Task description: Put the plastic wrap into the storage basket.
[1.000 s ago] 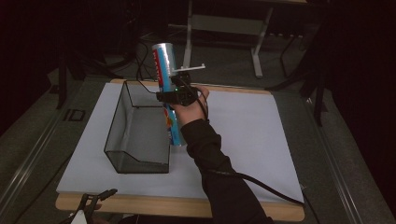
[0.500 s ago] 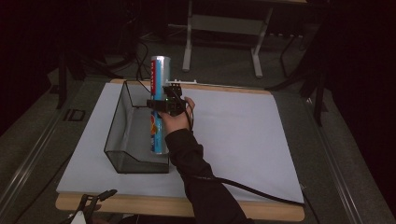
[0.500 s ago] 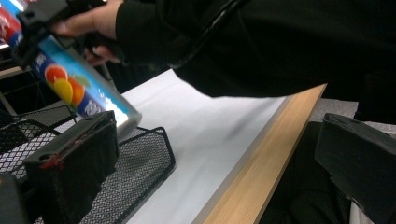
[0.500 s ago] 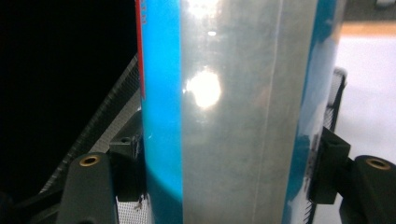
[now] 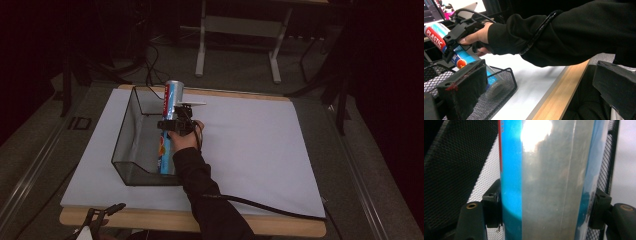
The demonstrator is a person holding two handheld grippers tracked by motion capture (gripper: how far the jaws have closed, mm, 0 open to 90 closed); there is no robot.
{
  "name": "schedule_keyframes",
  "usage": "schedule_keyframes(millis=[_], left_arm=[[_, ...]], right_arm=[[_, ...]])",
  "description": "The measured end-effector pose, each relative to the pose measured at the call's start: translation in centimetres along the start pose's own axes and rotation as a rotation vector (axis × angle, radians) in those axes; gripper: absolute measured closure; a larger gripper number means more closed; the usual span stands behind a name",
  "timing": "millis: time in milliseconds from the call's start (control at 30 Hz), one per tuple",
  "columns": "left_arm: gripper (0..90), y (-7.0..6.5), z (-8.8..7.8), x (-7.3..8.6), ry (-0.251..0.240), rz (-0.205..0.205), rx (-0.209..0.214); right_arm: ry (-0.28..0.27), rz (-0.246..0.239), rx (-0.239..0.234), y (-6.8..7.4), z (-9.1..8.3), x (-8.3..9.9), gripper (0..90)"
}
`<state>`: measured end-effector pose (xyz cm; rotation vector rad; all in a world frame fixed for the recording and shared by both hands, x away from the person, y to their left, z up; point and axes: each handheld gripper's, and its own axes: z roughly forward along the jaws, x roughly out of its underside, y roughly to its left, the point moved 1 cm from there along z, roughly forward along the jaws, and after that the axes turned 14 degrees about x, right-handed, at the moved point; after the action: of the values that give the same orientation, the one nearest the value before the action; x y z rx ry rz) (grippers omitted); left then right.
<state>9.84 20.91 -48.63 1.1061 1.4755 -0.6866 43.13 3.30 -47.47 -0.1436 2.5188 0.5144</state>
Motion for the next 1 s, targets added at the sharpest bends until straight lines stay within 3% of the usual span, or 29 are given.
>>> schedule_keyframes(millis=[200,300,367,467,700,800,933,1000], left_arm=[[0.3,0.0,0.1,0.0,0.003,0.001,0.004],[0.3,0.0,0.1,0.0,0.007,0.002,0.006],[0.3,0.0,0.1,0.1,0.008,0.0,0.009],[0.3,0.0,0.1,0.1,0.008,-0.001,0.01],[0.3,0.0,0.1,0.1,0.012,-0.001,0.013],[0.3,0.0,0.1,0.1,0.011,-0.001,0.012],[0.3,0.0,0.2,0.1,0.014,-0.001,0.013],[0.3,0.0,0.2,0.1,0.014,-0.001,0.013]], right_arm=[[0.011,-0.025,0.036,0.2,0.7,0.3,30.9],[0.008,-0.015,0.058,0.1,1.0,0.5,30.6],[0.008,-0.04,0.114,0.1,1.8,0.9,30.0],[0.008,-0.042,0.12,0.1,1.9,1.0,29.8],[-0.053,-0.072,0.154,0.4,2.3,1.7,28.4],[-0.083,-0.126,0.193,0.6,2.3,1.9,26.8],[-0.081,-0.184,0.215,0.8,2.2,1.7,24.2],[-0.122,-0.22,0.241,0.9,1.8,1.7,22.9]])
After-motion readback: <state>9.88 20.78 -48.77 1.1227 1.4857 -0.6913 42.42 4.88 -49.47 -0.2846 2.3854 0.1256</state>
